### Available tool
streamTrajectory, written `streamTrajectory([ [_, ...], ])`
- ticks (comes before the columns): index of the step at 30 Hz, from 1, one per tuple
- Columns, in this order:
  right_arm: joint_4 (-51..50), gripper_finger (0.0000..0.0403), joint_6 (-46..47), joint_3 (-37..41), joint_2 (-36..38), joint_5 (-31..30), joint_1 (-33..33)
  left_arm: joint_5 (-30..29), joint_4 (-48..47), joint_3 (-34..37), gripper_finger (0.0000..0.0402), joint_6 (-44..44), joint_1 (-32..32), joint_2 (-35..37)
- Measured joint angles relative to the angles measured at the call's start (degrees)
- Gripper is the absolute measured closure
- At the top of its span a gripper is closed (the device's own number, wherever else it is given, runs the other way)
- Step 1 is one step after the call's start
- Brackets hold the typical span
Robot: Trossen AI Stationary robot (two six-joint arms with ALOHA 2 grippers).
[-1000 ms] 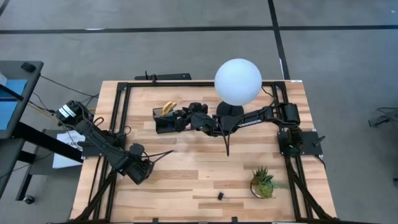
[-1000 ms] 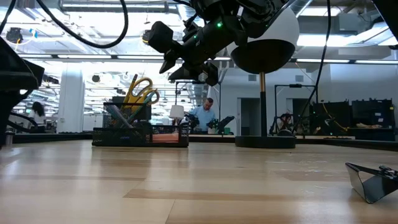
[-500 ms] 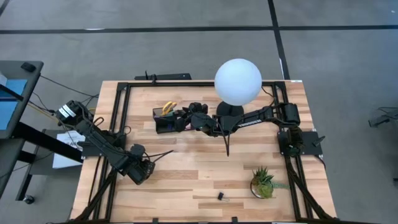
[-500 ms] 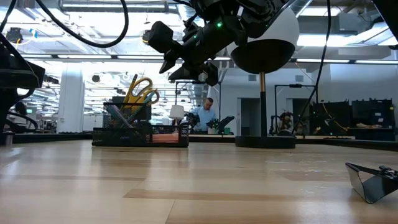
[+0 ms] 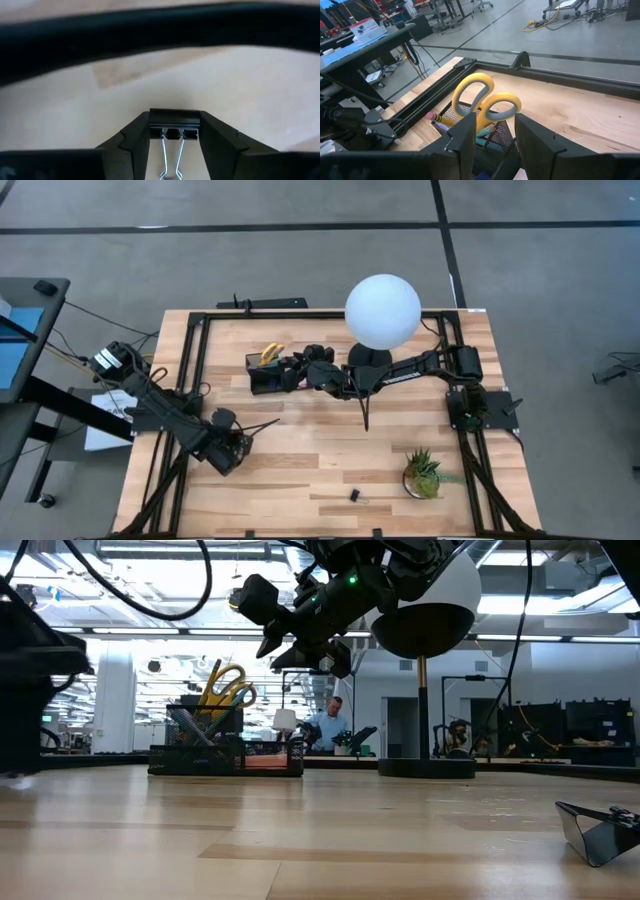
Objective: Pick and place office supplies into organizer
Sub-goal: Put the top left black binder clip into the black desk organizer
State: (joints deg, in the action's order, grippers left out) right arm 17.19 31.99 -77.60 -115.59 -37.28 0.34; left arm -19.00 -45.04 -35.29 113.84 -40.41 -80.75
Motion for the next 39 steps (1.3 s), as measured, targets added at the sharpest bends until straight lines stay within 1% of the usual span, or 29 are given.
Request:
streamTrajectory([
  [3,0.00,0.0276,0.00,0.00,0.00,0.00,0.00,-4.03,-0.59,0.00,0.0262,-1.16,1.83,0.00],
  [6,0.00,0.0276,0.00,0.00,0.00,0.00,0.00,-11.07,-0.68,0.00,0.0255,-3.90,4.68,0.00],
  [12,0.00,0.0276,0.00,0.00,0.00,-0.03,0.00,-25.74,-0.57,0.00,0.0262,-12.85,13.29,0.00],
  [15,-0.04,0.0276,-0.02,0.04,0.00,-0.13,-0.07,-30.43,0.34,0.00,0.0262,-16.61,17.31,0.00],
  [18,-0.04,0.0276,-0.02,0.04,0.00,-0.13,-0.09,-33.48,2.04,0.00,0.0256,-20.58,20.45,0.00],
  [21,-0.04,0.0276,-0.02,0.04,0.00,-0.13,-0.07,-36.09,5.72,0.00,0.0256,-24.93,22.50,0.00],
  [27,-0.01,0.0276,0.11,0.04,0.00,-0.26,-0.09,-44.17,14.81,0.00,0.0259,-37.98,24.35,0.00],
  [29,-0.53,0.0276,-0.22,0.04,0.00,-0.26,-0.07,-45.95,15.46,0.00,0.0260,-41.68,24.68,0.00],
  [33,-0.63,0.0276,-0.74,0.04,0.00,-0.13,-0.07,-48.23,15.42,0.02,0.0260,-45.09,24.69,0.00],
  [39,-0.87,0.0276,-0.94,0.04,0.00,-0.09,-0.07,-48.90,15.70,0.24,0.0257,-46.84,24.70,0.00],
])
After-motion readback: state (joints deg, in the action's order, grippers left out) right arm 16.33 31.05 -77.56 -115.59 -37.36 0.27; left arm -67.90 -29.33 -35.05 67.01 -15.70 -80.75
